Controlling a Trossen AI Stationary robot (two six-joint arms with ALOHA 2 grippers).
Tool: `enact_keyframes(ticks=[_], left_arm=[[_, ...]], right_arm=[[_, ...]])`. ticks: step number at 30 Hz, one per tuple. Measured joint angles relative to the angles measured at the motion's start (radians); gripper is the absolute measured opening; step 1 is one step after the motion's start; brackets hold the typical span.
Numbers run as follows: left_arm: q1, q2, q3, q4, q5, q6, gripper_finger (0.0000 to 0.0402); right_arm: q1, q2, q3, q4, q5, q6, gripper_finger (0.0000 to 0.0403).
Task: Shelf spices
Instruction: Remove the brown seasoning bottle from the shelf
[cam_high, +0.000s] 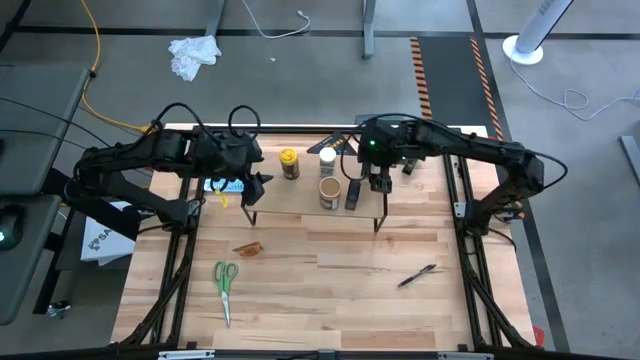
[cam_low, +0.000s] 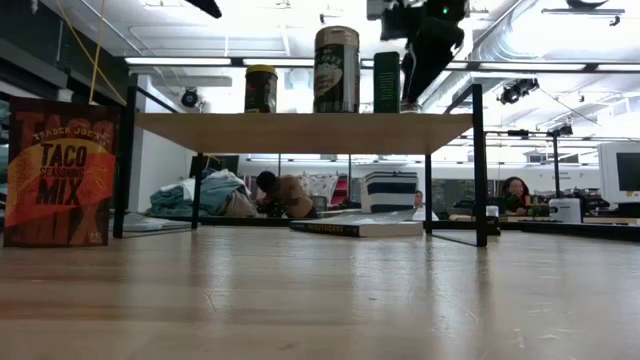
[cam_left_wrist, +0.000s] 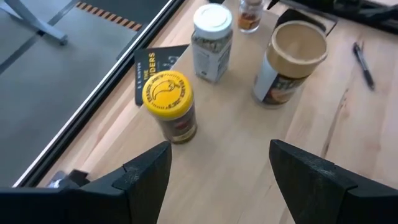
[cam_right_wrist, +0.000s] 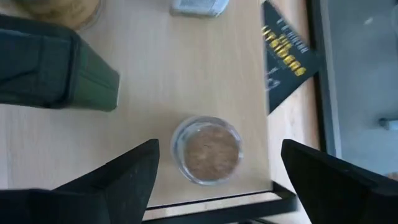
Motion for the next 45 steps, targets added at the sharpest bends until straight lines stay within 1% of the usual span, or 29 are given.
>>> enact_keyframes(ticks=[7,11,15,20,21,25,28,31,33,35,37,39,42,45], left_arm=[[0.000,0.000,-0.055,-0.008,0.008,-0.010,0.0267],[-0.001,0.000,-0.096,0.000,0.012,-0.033,0.0267],[-0.001,0.000,-0.117,-0.001,0.013,-0.037,0.0267],[-0.001,0.000,-0.122,0.007,0.012,-0.037,0.0267],[-0.001,0.000,-0.122,0.007,0.013,-0.037,0.0267],[-0.001,0.000,-0.122,0.007,0.025,-0.008,0.0266],[-0.001,-0.003,-0.122,0.009,0.025,0.033,0.0266],[-0.001,-0.003,-0.122,0.032,0.025,0.066,0.0266],[-0.001,-0.003,-0.122,0.060,0.025,0.082,0.0266],[-0.001,-0.003,-0.122,0.092,0.014,0.099,0.0266],[-0.002,-0.003,-0.122,0.116,0.002,0.105,0.0266],[-0.002,-0.003,-0.122,0.122,-0.011,0.105,0.0266],[-0.001,-0.003,-0.122,0.128,-0.034,0.105,0.0266],[-0.002,-0.003,-0.122,0.128,-0.043,0.096,0.0266]], right_arm=[[-0.004,0.059,0.000,-0.022,-0.031,-0.005,0.0333],[-0.008,0.077,0.000,-0.020,-0.024,0.003,0.0312],[-0.009,0.078,0.000,-0.006,-0.019,0.021,0.0266],[-0.008,0.075,0.000,-0.032,0.006,0.046,0.0174],[-0.008,0.068,0.000,-0.032,0.004,0.048,0.0166],[-0.008,0.034,0.017,-0.059,0.012,0.058,0.0166],[-0.007,-0.011,0.090,-0.142,0.042,0.073,0.0166],[0.014,-0.056,0.182,-0.206,0.007,0.147,0.0166],[0.054,-0.087,0.239,-0.230,-0.052,0.226,0.0166],[0.121,-0.113,0.282,-0.246,-0.104,0.314,0.0166],[0.221,-0.124,0.297,-0.260,-0.112,0.400,0.0166],[0.341,-0.123,0.291,-0.275,-0.090,0.495,0.0166],[0.524,-0.122,0.224,-0.251,-0.039,0.661,0.0166],[0.688,-0.122,0.095,-0.179,0.013,0.846,0.0166]])
